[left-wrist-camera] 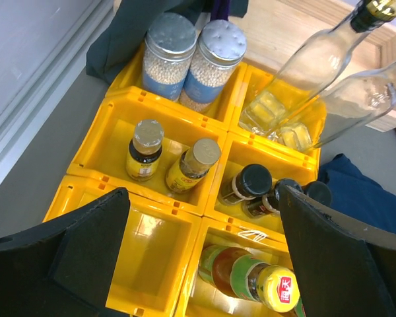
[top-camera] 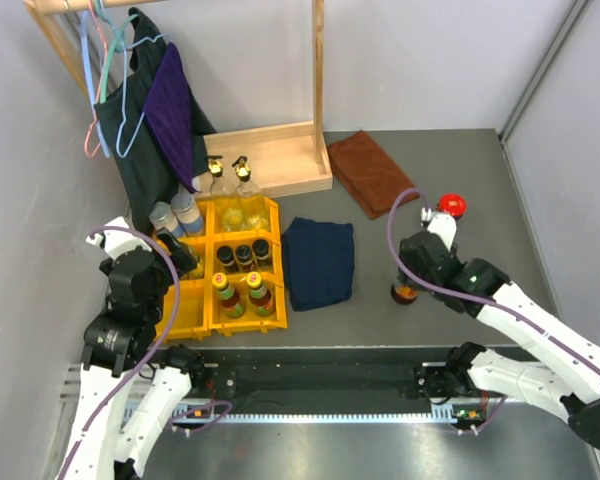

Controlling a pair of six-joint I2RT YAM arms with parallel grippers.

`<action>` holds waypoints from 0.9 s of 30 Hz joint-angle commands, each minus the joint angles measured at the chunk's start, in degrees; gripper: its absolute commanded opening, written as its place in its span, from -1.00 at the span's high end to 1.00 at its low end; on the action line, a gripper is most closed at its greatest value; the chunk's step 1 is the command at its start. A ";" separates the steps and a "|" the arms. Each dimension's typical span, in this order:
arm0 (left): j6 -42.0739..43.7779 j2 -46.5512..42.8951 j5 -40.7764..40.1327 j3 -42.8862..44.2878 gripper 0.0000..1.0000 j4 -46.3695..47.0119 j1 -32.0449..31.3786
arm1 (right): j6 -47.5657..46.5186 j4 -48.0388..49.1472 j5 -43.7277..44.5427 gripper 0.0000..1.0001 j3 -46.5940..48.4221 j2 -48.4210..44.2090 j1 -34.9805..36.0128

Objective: Organize the condiment bottles
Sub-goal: Pick up the bottle from the center of the board, then place the bottle in the storage box.

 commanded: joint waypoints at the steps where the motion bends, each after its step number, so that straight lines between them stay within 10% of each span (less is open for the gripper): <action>1: 2.88 0.16 0.99 3.47 -0.98 2.13 -0.12 | -7.55 7.24 -4.89 1.00 14.76 0.54 0.82; 22: -2.30 20.10 -7.80 18.40 -0.98 8.72 0.58 | -34.28 23.32 -18.96 1.00 56.71 31.56 23.59; 27: -2.83 26.17 1.38 23.41 -0.98 9.69 9.24 | -33.57 26.49 -23.79 1.00 59.18 33.94 23.59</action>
